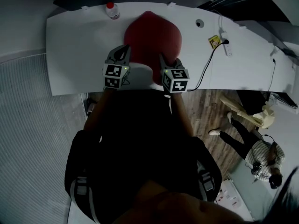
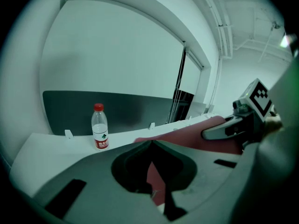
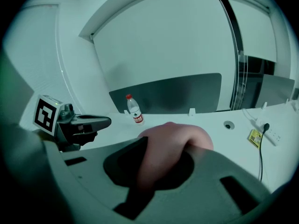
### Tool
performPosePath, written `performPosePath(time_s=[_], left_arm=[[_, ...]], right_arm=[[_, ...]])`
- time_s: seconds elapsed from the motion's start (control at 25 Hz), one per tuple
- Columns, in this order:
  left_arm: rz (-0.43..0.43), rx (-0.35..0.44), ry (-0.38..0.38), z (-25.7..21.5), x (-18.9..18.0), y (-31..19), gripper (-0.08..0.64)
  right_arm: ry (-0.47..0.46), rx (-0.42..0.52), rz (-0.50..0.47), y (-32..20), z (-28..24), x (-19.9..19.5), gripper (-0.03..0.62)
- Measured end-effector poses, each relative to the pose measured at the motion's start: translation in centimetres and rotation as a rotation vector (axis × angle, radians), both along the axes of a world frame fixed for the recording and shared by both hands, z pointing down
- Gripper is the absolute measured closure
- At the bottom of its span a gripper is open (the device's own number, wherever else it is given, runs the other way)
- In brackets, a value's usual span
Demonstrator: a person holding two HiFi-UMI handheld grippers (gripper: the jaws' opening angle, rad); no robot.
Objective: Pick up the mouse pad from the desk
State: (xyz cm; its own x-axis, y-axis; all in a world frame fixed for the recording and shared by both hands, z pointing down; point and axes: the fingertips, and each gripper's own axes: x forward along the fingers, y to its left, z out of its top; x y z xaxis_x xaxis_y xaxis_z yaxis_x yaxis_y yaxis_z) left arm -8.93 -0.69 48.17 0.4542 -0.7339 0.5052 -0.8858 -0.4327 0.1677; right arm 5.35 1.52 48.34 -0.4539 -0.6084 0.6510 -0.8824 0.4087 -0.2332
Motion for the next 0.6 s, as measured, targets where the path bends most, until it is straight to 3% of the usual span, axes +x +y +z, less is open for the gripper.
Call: performPosePath(time_s=[0.6], left_arm=[[-0.034, 0.071, 0.047, -4.0, -0.8, -0.4, 0.555]], right_arm=[[-0.018, 0.143, 0.009, -1.5, -5.4, -0.5, 0.560]])
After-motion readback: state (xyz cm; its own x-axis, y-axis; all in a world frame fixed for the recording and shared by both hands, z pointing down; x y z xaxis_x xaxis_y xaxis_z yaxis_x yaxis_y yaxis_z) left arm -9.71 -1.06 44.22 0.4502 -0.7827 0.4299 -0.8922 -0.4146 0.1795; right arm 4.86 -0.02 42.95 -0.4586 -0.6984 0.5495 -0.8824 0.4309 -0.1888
